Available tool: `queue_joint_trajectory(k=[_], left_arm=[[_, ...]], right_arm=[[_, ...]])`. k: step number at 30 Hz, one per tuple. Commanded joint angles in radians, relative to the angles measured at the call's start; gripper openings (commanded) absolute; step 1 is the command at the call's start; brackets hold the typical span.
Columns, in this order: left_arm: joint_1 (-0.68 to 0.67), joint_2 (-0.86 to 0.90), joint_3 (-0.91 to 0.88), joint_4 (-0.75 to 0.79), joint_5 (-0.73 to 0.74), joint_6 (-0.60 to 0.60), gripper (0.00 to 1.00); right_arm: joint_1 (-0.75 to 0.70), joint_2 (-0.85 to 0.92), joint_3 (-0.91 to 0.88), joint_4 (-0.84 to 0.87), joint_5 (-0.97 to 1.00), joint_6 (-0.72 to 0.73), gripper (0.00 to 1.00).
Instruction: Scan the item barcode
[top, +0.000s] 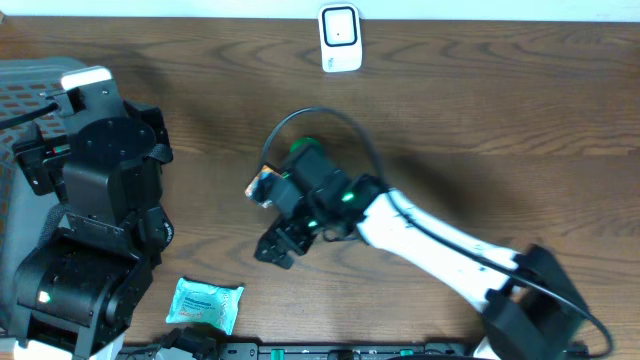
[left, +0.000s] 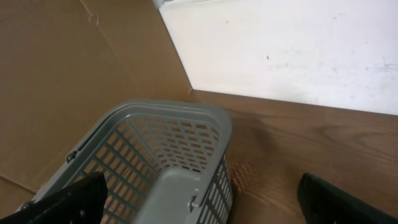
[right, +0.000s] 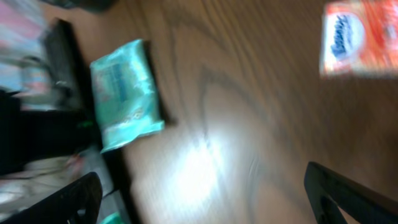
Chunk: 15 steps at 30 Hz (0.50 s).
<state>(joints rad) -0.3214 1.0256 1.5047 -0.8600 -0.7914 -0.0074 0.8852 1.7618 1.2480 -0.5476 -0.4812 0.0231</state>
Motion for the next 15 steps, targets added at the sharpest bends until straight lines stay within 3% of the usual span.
queue_joint_trajectory(k=[1,15], left_arm=[[0.004,-0.001,0.005,0.000,-0.003,-0.013,0.98],[0.004,-0.001,0.005,0.000,-0.003,-0.013,0.98]], right_arm=[[0.040,0.066,0.019,0.057,0.054,-0.052,0.99],[0.254,0.216,0.120,0.165,0.031,-0.146,0.99]])
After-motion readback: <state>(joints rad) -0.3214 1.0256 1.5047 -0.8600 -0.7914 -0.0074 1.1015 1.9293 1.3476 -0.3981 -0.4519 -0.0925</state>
